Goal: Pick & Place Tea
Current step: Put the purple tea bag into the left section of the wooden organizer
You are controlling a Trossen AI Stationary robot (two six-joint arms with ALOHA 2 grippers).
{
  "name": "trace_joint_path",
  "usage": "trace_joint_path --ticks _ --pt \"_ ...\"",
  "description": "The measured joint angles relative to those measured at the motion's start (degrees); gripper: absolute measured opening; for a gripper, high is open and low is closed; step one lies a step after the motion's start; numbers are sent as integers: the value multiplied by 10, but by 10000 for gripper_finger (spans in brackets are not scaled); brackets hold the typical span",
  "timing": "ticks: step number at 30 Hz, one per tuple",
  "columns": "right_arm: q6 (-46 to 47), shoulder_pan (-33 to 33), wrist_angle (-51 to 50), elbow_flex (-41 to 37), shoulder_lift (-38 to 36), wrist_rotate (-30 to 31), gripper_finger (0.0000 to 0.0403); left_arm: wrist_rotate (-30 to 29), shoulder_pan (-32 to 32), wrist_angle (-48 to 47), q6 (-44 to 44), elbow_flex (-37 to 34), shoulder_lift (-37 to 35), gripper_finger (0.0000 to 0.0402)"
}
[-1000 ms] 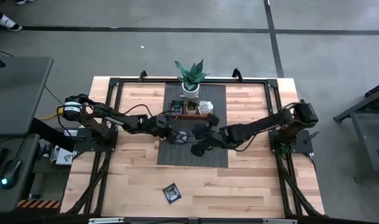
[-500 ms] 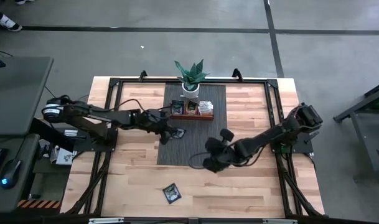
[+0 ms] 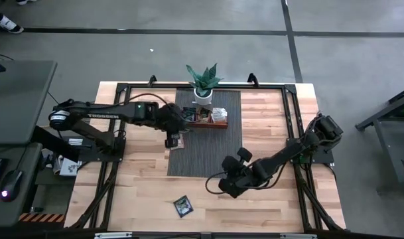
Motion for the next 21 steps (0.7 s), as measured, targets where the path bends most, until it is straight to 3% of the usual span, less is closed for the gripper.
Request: trace_joint_path --ticks 10,21 --pt "17 7 33 0 39 -11 0 5 40 -151 113 126 68 0" --pt "13 9 57 0 47 4 0 93 154 -130 242 147 137 0"
